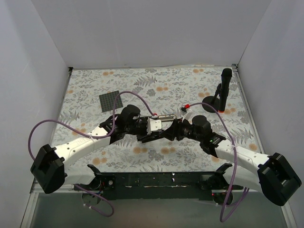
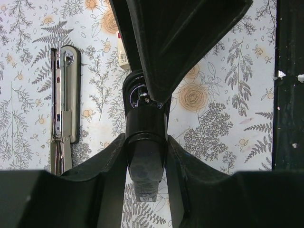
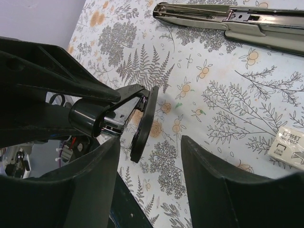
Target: Load the staples into the stapler
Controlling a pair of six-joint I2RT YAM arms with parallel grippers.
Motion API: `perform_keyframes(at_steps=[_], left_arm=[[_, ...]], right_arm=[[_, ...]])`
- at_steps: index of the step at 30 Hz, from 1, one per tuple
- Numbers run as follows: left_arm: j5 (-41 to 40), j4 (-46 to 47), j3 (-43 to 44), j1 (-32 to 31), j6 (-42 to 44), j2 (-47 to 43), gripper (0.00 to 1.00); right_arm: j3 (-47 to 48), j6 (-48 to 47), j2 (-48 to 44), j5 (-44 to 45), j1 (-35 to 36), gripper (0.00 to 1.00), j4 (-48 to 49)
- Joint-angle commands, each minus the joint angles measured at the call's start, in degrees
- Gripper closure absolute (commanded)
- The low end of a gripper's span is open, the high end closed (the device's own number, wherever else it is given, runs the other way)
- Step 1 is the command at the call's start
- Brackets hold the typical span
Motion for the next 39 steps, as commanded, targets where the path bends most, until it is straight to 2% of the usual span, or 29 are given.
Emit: perform_keyframes(at_steps=[1, 3, 4, 6, 7, 8, 10, 14, 15, 16, 17, 20, 24, 34, 39], left_arm=[[2.9, 5.1, -0.3, -0.2, -0.5, -4.8, 1.0], [3.1, 5.7, -0.7, -0.2, -0.8, -5.4, 1.0], [3.2, 6.0, -1.0, -0.2, -0.9, -6.0, 1.0], [3.5, 6.7, -1.4, -0.2, -1.3, -6.8, 1.0], [3.6, 6.9, -1.6, -0.2, -1.5, -7.5, 1.0], [3.6, 7.6, -2.0, -0.2, -1.7, -7.7, 1.0], [3.6, 8.3, -2.6, -0.2, -2.0, -8.5, 1.0], [5.0, 10.5, -3.1, -0.2, -2.9, -9.2, 1.0], [5.1, 10.8, -3.0, -0.2, -3.2, -9.4, 1.0], [5.1, 10.9, -3.0, -0.2, -3.5, -9.5, 1.0], [5.0, 11.6, -3.3, -0.2, -3.8, -9.6, 1.0], [1.2, 13.9, -4.8, -0.2, -5.5, -11.3, 1.0], [-7.9, 16.1, -7.9, -0.1, -8.7, -16.1, 1.0], [-20.8, 10.3, -16.2, 3.1, -15.3, -27.4, 1.0], [-29.3, 10.6, -19.5, 5.4, -19.0, -29.4, 1.0]], right_arm=[[1.4, 1.0, 0.9, 0.9, 0.4, 0.42, 3.9], [1.3, 0.8, 1.0, 1.2, 0.4, 0.52, 4.2], [1.0, 0.8, 0.8, 1.3, 0.4, 0.63, 4.2], [0.7, 0.8, 0.3, 1.7, 0.4, 0.73, 4.4], [0.6, 0.9, 0.2, 1.9, 0.4, 0.83, 4.5], [0.3, 0.8, 0.2, 2.1, 0.4, 0.86, 4.5], [0.2, 1.1, 0.1, 2.6, 0.4, 0.87, 4.5], [0.2, 1.5, 0.2, 2.1, 0.4, 0.82, 4.5], [0.4, 1.6, 0.5, 1.5, 0.4, 0.85, 4.7], [0.4, 1.5, 0.5, 1.4, 0.4, 0.96, 4.6], [0.4, 1.4, 0.5, 1.4, 0.4, 0.99, 4.5], [-0.5, 1.5, -0.7, 2.9, 0.2, 0.99, 3.7], [-2.8, 1.9, -3.9, 4.6, -1.7, 0.99, 2.2], [-5.2, 2.1, -5.4, 4.7, -7.6, 0.99, -1.3], [-6.0, 2.8, -5.4, 4.3, -9.2, 0.99, -1.1]])
